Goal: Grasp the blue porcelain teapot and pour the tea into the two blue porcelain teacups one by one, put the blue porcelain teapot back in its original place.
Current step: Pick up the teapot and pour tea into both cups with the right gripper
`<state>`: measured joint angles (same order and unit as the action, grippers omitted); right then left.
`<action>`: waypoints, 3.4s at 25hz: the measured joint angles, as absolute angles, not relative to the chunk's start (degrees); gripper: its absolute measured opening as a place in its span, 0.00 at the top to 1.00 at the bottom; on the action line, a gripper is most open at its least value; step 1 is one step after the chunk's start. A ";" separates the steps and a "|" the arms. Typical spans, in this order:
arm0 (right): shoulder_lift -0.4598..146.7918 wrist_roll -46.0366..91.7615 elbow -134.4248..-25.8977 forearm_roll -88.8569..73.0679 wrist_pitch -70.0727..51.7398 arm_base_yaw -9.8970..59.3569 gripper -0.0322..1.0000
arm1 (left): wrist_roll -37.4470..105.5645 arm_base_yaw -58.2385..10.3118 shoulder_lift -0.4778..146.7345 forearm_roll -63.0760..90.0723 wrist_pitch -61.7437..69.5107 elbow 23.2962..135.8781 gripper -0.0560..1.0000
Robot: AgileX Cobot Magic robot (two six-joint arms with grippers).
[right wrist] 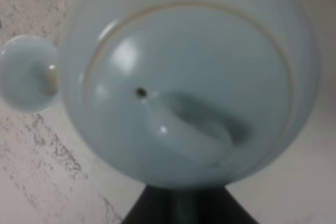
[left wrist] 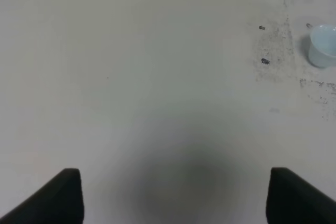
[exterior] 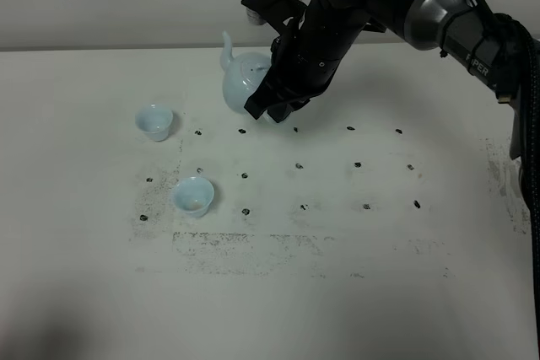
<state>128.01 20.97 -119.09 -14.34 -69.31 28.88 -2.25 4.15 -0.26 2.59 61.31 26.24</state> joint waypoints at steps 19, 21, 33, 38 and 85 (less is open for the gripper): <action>128.01 11.64 -122.13 -7.88 -69.41 31.07 0.91 | -2.25 4.15 -0.26 2.59 61.31 26.24 0.30; 128.01 11.57 -122.55 -8.11 -69.77 31.07 0.91 | -2.25 4.15 -0.26 2.59 61.31 26.24 0.30; 126.44 11.50 -124.62 -12.42 -66.04 31.13 0.91 | -2.25 4.15 -0.26 2.59 61.31 26.24 0.30; 126.33 10.97 -121.76 -13.10 -60.46 31.13 0.91 | -2.25 4.15 -0.26 2.59 61.31 26.24 0.30; 136.71 26.15 -135.38 4.76 -70.27 36.09 0.91 | -2.25 4.15 -0.26 2.59 61.35 26.24 0.30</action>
<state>136.71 26.15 -135.38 4.76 -70.27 36.09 -2.25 4.15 -0.26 2.59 61.35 26.24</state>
